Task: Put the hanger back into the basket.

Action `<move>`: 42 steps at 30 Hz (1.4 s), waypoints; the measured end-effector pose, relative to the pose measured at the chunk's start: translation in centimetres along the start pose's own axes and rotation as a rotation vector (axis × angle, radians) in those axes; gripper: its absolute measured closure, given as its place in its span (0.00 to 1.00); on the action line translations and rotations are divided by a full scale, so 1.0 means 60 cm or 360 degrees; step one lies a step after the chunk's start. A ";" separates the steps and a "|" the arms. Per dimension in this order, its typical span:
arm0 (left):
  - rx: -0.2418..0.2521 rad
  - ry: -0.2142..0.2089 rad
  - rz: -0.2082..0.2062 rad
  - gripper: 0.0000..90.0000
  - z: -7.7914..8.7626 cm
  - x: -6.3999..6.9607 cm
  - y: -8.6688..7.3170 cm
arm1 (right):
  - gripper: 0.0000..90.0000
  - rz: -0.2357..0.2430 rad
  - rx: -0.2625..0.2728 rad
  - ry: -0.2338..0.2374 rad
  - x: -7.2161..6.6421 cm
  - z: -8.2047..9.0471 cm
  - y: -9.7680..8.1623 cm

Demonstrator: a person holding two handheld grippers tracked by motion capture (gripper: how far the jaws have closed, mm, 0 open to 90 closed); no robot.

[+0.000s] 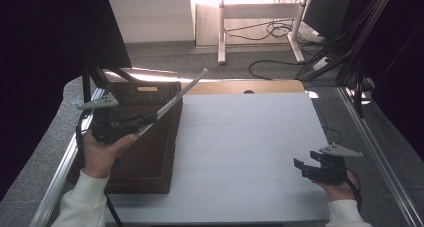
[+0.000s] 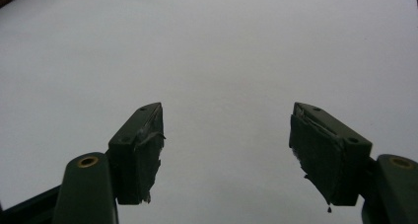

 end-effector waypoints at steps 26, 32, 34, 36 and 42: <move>0.0046 0.0029 0.0084 0.91 0.076 -0.109 -0.045 | 0.33 0.0002 -0.0008 -0.0014 0.000 0.001 0.001; 0.0047 0.0022 0.0103 0.91 0.084 -0.130 -0.057 | 0.33 0.0004 -0.0013 -0.0014 -0.001 0.000 0.000; 0.0049 0.0027 0.0100 0.91 0.085 -0.136 -0.060 | 0.33 0.0005 -0.0012 -0.0013 -0.001 0.000 0.000; 0.0048 0.0014 0.0104 0.91 0.084 -0.142 -0.061 | 0.33 0.0006 -0.0012 -0.0013 -0.001 0.000 0.001; 0.0040 0.0011 0.0094 0.91 0.074 -0.157 -0.062 | 0.33 0.0007 -0.0017 -0.0011 -0.003 -0.001 0.001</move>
Point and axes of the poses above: each handheld gripper's, and its own axes: z roughly backward along the jaws, y roughly out of its top, x roughly to its right, the point moved 3 cm from there along -z, roughly forward along the jaws, and after that the axes turned 15 degrees about z, right-handed, at the moved point
